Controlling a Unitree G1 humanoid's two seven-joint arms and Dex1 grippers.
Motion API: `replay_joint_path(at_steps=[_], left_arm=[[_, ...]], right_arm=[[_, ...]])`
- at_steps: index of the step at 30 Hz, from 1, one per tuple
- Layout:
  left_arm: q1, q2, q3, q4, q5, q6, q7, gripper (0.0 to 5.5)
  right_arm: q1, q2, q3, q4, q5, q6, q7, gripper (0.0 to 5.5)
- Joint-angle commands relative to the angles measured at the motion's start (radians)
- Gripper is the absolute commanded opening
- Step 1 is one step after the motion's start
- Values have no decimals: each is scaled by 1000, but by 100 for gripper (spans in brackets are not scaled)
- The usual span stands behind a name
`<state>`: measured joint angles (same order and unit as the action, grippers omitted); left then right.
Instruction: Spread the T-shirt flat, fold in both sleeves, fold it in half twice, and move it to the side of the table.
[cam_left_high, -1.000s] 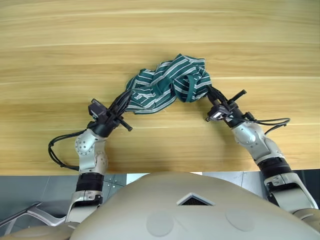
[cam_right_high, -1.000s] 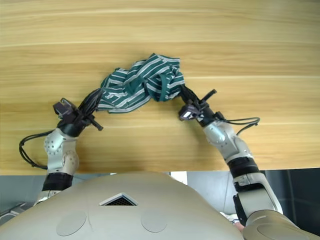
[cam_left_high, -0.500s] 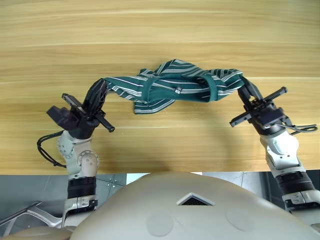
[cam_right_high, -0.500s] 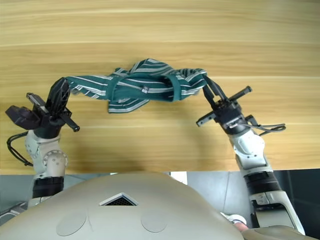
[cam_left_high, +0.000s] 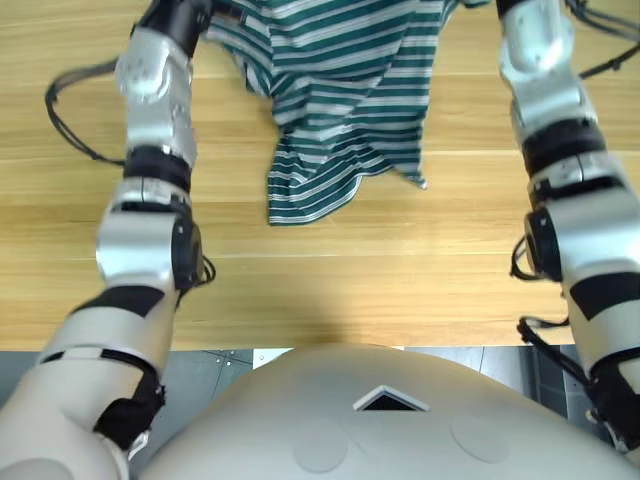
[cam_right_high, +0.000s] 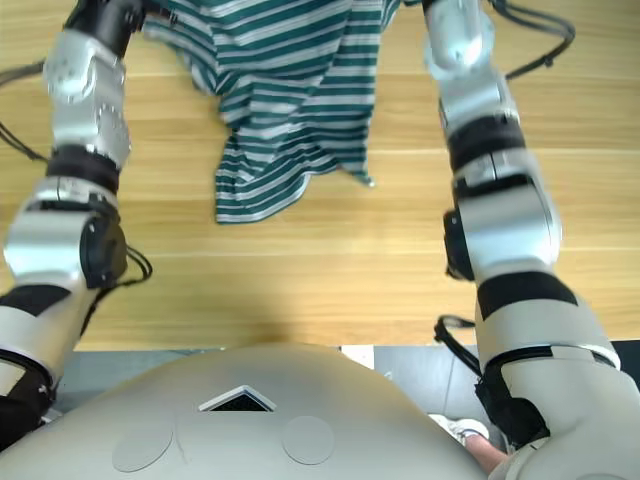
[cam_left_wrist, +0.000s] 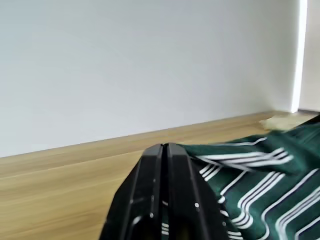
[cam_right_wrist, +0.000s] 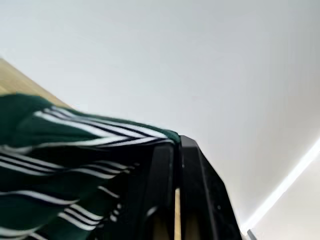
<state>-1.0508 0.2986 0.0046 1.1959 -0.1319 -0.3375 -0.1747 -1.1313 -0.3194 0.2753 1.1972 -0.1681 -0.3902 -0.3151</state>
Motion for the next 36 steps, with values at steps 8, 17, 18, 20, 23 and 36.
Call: replay_joint_path(at_steps=[8,17,18,20,23,36], left_arm=[[105,16,-34,138,215,-202,40,0],[899,134,-216,-181,87,-634,-700,0],[959,155,-214,-252,25,-628,-745,0],[1073,189,-222,-367,-6,-615,-742,0],[1192,199,-222,-531,-5,-546,-688,0],[1516,241,-103,-1025,-200,-292,-575,196]], right_arm=[[78,-35,37,82,-224,-256,-256,2],[965,-387,187,-422,-135,-695,344,2],[1047,-423,176,-500,-112,-672,376,2],[1188,-482,143,-669,-84,-591,428,2],[1335,-527,77,-875,-68,-447,465,2],[1673,-540,-172,-1220,-61,-203,528,199]])
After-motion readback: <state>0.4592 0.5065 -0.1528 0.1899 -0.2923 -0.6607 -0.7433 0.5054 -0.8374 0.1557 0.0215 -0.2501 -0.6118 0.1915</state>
